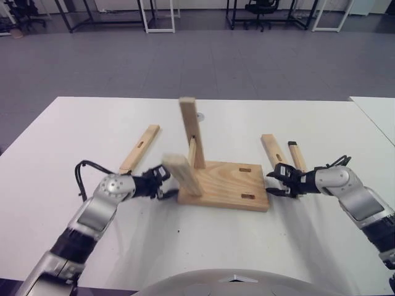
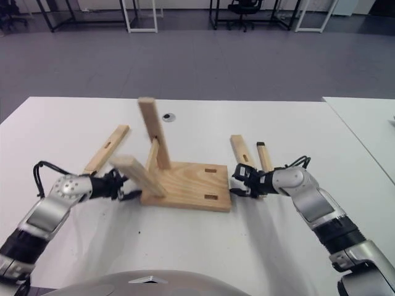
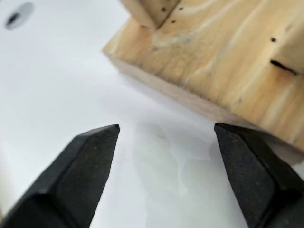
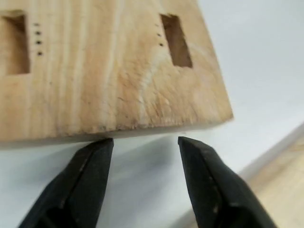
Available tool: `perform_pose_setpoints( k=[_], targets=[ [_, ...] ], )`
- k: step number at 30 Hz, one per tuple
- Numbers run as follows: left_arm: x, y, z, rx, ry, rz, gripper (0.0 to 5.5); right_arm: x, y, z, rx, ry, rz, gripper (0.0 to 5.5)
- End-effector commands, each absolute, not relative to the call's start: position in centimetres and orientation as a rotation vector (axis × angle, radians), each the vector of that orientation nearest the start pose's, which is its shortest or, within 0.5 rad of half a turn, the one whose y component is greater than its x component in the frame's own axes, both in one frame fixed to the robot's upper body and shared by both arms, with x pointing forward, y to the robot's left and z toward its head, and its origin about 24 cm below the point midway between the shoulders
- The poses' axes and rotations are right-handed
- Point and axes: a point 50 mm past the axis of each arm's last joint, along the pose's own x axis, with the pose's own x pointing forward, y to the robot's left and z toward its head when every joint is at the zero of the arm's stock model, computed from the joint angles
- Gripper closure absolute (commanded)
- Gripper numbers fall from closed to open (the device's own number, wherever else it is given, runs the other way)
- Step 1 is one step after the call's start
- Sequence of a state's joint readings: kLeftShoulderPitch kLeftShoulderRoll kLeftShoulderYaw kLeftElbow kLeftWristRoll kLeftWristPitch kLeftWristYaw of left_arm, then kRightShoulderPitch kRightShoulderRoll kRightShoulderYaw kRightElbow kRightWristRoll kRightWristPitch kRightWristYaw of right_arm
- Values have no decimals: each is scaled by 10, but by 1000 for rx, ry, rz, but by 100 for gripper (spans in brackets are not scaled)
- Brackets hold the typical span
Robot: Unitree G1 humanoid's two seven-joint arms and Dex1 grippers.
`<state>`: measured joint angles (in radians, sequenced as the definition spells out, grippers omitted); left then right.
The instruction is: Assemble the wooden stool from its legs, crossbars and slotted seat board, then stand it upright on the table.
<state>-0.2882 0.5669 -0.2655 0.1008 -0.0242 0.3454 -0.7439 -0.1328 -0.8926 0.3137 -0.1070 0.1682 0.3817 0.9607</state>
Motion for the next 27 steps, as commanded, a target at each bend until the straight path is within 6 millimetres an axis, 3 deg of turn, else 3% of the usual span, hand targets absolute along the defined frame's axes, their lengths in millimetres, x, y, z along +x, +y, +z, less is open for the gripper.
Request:
perform_pose_setpoints(
  k=[1,4,6,9,11,13,15,17,21,22,25,27],
  targets=[
    [348,173,89,525,202,-734,181,240,-208,92,-492,464,964,292],
    [337,222,102,565,160,-670,181,259,-231,125,-461,316,773,292],
    [306,235,102,592,169,-728,181,278,-231,121,-458,278,733,292],
    [250,222,96,622,283,-946,181,308,-219,77,-514,392,778,292],
    [231,197,89,567,326,-1069,181,312,-216,51,-578,475,856,292],
    [233,164,66,520,348,-1089,181,305,-217,42,-560,521,957,292],
    [245,138,39,481,364,-976,181,292,-208,44,-455,495,1082,292],
    [263,134,30,456,364,-837,181,280,-193,47,-350,432,1133,292],
    [286,138,34,471,310,-748,181,269,-176,41,-306,392,1030,292],
    [287,142,38,483,289,-729,181,271,-182,42,-311,369,911,292],
    [273,163,61,452,227,-646,181,289,-236,72,-312,242,401,292],
    [260,175,76,442,204,-595,181,289,-266,74,-276,266,237,292]
  ],
)
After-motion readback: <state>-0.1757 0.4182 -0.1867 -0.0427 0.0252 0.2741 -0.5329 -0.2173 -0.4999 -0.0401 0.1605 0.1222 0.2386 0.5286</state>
